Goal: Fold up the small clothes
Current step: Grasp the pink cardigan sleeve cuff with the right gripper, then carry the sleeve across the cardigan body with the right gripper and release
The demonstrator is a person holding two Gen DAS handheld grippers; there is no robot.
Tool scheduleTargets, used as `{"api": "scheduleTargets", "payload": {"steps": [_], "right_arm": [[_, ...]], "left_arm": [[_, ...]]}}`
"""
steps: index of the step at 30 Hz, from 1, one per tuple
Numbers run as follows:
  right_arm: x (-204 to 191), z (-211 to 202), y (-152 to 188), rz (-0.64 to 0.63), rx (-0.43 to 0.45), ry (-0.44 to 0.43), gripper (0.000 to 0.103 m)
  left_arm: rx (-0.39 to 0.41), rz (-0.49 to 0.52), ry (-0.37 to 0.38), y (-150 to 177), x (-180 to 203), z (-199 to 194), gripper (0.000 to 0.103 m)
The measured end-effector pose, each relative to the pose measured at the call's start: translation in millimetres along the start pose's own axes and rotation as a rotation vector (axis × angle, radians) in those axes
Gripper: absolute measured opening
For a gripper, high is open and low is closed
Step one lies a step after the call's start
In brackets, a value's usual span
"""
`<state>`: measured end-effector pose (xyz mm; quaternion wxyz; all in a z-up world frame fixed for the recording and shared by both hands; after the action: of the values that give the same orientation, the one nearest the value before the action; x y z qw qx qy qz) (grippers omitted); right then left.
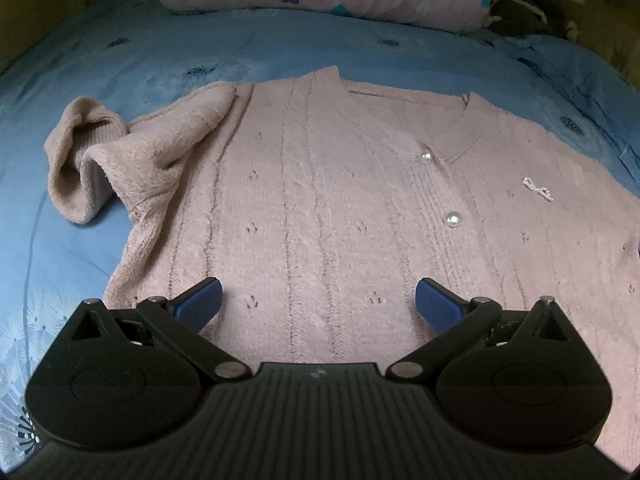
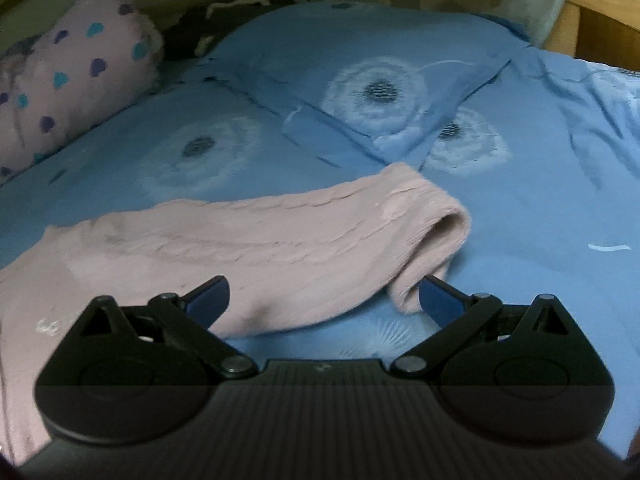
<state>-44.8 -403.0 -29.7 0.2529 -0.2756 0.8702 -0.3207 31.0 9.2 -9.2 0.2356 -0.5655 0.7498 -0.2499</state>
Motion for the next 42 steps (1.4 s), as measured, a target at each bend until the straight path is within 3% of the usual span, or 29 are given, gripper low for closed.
{"api": "scheduleTargets", "payload": {"steps": [16, 18, 19, 22, 26, 31, 38, 42], "right_arm": [[22, 39, -9, -0.006, 0.070, 0.056, 0.101], [27, 40, -10, 0.014, 0.081, 0.054, 0.089], [30, 41, -11, 0.022, 0.086, 0.066, 0.075], [39, 41, -17, 0.052, 0.091, 0.072, 0.050], [44, 33, -26, 0.089, 0.078, -0.001, 0.028], [31, 18, -39, 0.150, 0.075, -0.082, 0.024], [-12, -12, -48, 0.069, 0.138, -0.184, 0.023], [-38, -30, -50, 0.041, 0.140, -0.284, 0.023]], "left_arm": [[-0.030, -0.001, -0.005, 1, -1, 9, 0.103], [-0.029, 0.000, -0.007, 1, -1, 10, 0.103], [-0.029, 0.000, -0.008, 1, -1, 10, 0.103], [-0.029, 0.000, -0.007, 1, -1, 10, 0.103], [-0.028, -0.001, -0.007, 1, -1, 10, 0.103], [-0.028, -0.003, -0.004, 1, -1, 10, 0.103], [-0.032, -0.025, 0.021, -1, -3, 8, 0.103], [-0.033, -0.030, 0.021, -1, -3, 7, 0.103]]}}
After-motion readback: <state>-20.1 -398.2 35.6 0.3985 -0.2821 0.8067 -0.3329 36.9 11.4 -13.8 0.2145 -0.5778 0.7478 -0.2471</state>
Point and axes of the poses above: each gripper's, at about its wrist camera, not at the fingertips, and z roughly the way its jaws point, x to its right, y to its underside, the point moved 4 cm from there along z, roughly the way its jaws point, and after that the axes turned 10 degrees about z, right-handed, at the moved point
